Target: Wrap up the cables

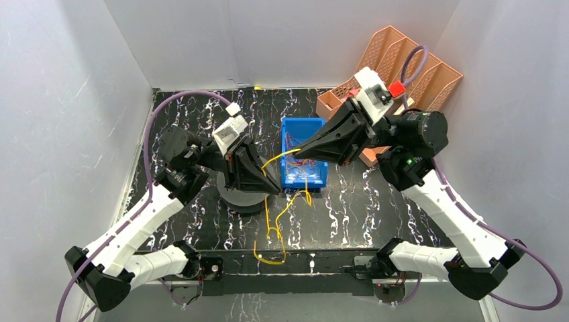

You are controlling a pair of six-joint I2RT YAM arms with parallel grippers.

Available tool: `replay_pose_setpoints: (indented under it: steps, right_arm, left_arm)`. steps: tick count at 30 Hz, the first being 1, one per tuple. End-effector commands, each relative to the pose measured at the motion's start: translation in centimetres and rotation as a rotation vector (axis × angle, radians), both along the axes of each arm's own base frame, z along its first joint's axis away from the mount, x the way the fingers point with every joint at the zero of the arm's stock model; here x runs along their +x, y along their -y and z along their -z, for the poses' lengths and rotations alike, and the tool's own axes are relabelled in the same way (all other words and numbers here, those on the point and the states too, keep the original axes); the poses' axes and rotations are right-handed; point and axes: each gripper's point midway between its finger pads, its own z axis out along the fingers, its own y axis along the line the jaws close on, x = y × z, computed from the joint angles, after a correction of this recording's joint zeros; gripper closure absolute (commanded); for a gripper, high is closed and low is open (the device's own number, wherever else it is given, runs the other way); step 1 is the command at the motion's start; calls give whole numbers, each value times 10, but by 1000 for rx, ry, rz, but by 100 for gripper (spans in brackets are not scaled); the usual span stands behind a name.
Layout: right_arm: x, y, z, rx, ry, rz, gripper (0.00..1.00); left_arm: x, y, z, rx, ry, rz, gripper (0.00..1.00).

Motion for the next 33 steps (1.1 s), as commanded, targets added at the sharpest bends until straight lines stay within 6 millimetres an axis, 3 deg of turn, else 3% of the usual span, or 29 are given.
replay_pose_setpoints:
  steps: [1,6,11,17,21,23,25,33]
  right_arm:
    - [-22,23,-18,74,83,44,100]
    - [-19,29,1,25,53,125,100]
    - [-12,35,35,-47,20,228,95]
    - [7,38,90,-187,-49,355,72]
    - [26,44,123,-284,-87,481,51]
    - [35,47,128,-295,-93,541,37]
    - [40,49,131,-297,-91,575,32]
    - [62,28,142,-325,-96,573,25]
  left_arm:
    - [-5,-4,1,-3,41,-13,100]
    - [5,-5,1,41,74,-135,100]
    - [20,-10,-3,74,145,-281,100]
    - [40,-10,-7,148,193,-380,100]
    - [59,-11,-2,235,220,-452,100]
    - [66,-13,0,268,235,-484,100]
    - [74,-16,3,306,249,-524,100]
    - [119,-29,18,451,256,-749,100]
